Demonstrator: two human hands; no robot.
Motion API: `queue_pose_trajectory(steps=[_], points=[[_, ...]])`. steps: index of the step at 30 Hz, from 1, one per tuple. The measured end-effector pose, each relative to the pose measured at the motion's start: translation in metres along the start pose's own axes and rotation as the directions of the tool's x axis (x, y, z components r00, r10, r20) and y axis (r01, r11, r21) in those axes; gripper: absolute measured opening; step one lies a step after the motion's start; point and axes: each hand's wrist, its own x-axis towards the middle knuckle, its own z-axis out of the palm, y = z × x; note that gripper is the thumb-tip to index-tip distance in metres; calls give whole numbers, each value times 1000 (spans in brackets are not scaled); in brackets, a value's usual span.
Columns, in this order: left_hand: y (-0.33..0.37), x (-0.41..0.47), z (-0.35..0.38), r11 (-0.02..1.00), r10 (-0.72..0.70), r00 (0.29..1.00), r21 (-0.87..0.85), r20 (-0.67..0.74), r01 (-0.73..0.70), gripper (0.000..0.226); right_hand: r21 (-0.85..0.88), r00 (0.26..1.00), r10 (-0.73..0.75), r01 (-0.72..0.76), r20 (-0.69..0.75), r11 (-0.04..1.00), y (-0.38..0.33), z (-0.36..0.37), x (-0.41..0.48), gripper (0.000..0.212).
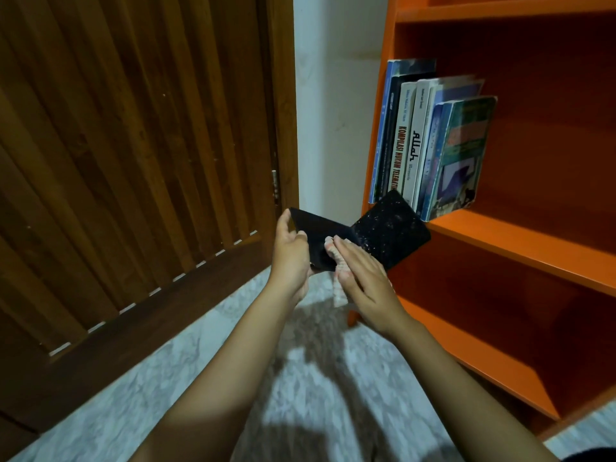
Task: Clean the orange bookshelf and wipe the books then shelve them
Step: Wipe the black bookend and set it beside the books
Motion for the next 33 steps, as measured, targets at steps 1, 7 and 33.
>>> queue_pose_trajectory(steps=[1, 7, 33], points=[[1, 1, 0, 1000, -23, 999, -1, -22, 23, 51, -33, 999, -16, 17, 43, 999, 2, -1, -2, 54], [8, -2, 1, 990, -113, 993, -89, -33, 110, 54, -144, 1000, -30, 31, 7, 989, 0, -4, 0, 50], [-15, 3, -18, 788, 446, 806, 257, 389, -560, 51, 804, 842, 508, -170, -182, 570, -4, -26, 25, 32]])
